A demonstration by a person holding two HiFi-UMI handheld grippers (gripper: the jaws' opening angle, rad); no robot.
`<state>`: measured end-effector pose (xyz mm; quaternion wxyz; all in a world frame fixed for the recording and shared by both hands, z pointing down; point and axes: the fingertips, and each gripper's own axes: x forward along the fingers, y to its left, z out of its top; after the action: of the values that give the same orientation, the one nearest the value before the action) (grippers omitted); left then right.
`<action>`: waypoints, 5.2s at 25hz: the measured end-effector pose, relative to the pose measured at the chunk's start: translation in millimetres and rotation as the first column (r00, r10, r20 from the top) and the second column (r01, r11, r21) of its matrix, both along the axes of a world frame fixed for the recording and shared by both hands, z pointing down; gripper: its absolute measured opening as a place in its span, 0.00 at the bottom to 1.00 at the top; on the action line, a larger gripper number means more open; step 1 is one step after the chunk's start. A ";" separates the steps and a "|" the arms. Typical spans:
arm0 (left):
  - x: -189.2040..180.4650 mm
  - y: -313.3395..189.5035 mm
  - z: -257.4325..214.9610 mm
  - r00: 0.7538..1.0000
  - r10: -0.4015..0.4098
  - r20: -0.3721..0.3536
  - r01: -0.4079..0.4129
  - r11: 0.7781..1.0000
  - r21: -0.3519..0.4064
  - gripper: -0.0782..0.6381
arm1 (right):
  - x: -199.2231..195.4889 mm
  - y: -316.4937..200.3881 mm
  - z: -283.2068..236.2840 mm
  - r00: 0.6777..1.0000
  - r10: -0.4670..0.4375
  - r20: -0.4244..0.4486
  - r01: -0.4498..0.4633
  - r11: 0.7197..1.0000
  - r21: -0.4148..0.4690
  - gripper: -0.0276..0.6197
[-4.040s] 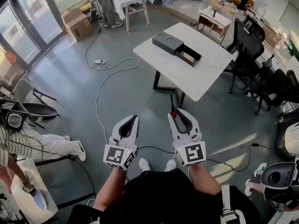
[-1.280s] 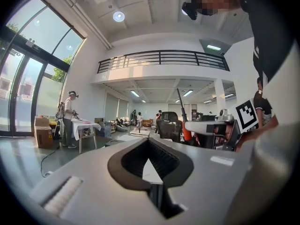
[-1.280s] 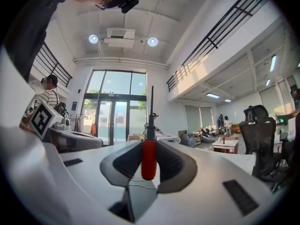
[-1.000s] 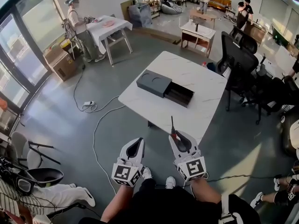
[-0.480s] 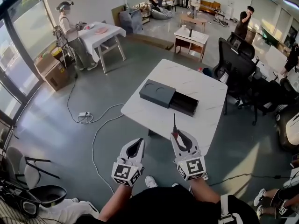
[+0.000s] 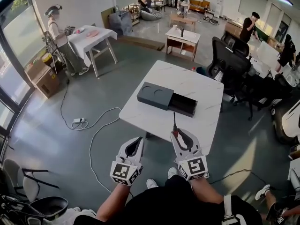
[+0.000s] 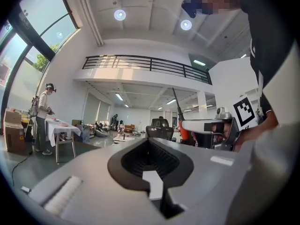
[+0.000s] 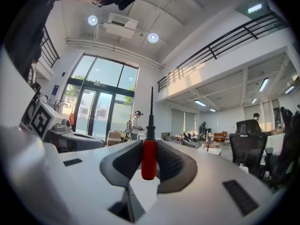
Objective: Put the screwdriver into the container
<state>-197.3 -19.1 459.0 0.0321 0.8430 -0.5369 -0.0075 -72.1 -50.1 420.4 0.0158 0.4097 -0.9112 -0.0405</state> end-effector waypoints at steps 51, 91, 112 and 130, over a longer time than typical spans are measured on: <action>82.0 -286.3 43.2 0.992 0.123 0.023 -0.120 0.986 -0.116 0.12 | 93.3 -264.1 76.6 0.992 0.062 -0.114 -0.078 0.988 -0.134 0.19; 21.1 -336.7 90.7 0.982 0.183 0.041 -0.171 0.964 -0.205 0.12 | 101.1 -316.3 334.6 0.308 -0.440 -0.844 -0.048 0.879 -0.475 0.19; 16.4 -342.9 91.3 0.984 0.177 0.024 -0.169 0.964 -0.205 0.12 | 94.2 -316.0 316.7 0.302 -0.426 -0.853 -0.047 0.887 -0.460 0.25; 60.3 -348.8 53.0 0.965 0.263 -0.016 -0.263 0.955 -0.137 0.12 | 77.2 -317.0 120.4 0.879 0.154 -0.451 -0.238 0.962 -0.135 0.07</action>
<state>-136.9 -367.9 512.0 0.0904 0.9027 -0.4191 0.0348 5.1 -367.1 540.8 0.2616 0.4775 -0.8377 -0.0437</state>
